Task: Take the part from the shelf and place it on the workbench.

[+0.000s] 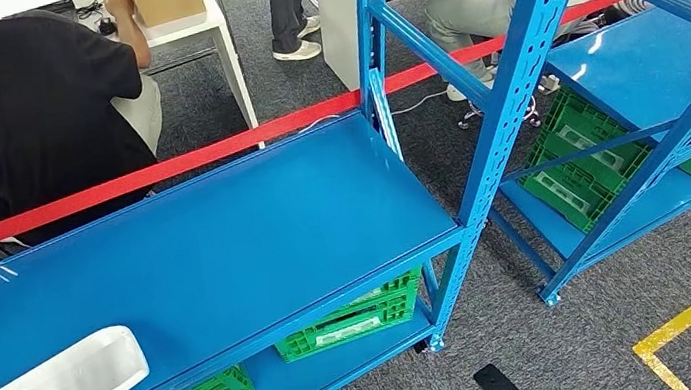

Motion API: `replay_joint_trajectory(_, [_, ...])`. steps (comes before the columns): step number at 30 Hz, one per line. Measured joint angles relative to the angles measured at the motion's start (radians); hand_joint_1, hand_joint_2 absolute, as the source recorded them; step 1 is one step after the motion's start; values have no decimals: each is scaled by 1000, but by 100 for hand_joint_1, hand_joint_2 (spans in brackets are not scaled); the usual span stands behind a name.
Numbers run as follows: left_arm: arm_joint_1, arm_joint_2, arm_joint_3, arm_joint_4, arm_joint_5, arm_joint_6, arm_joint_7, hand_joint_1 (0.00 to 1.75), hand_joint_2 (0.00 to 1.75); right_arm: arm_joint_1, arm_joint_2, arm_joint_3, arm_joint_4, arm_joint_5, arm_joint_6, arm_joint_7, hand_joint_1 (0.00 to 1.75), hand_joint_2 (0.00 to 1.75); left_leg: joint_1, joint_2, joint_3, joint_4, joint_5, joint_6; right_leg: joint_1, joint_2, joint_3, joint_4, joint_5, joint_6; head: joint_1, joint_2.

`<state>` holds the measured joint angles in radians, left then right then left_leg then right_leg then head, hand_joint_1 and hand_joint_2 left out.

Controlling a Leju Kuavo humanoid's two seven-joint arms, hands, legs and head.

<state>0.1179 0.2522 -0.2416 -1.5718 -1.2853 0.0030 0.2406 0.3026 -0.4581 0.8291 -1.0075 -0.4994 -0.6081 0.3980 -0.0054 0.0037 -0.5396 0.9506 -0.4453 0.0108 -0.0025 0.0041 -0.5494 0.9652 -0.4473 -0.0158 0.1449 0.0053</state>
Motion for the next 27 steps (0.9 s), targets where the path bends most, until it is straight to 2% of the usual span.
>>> replay_joint_trajectory(11, [28,-17,22,-46,-1,-15,-9,0,175,-24,-11,45,3,-59,2,-38,0,175,0,0,0,0,0,0,0,0,0,0,0,0,0,0])
replay_joint_trajectory(13, [28,-19,24,-47,0,-16,-10,4,175,-25,-12,49,3,-60,2,-40,0,175,0,0,0,0,0,0,0,0,0,0,0,0,0,0])
replay_joint_trajectory(17, [28,-20,22,-47,30,-36,-46,150,175,-27,-16,59,3,-70,0,-47,0,175,0,0,0,0,0,0,0,0,0,0,0,0,0,0])
replay_joint_trajectory(27, [27,-14,15,-47,48,-41,-72,150,175,-37,-21,78,3,-82,0,-50,0,175,0,0,0,0,0,0,0,0,0,0,0,0,0,0])
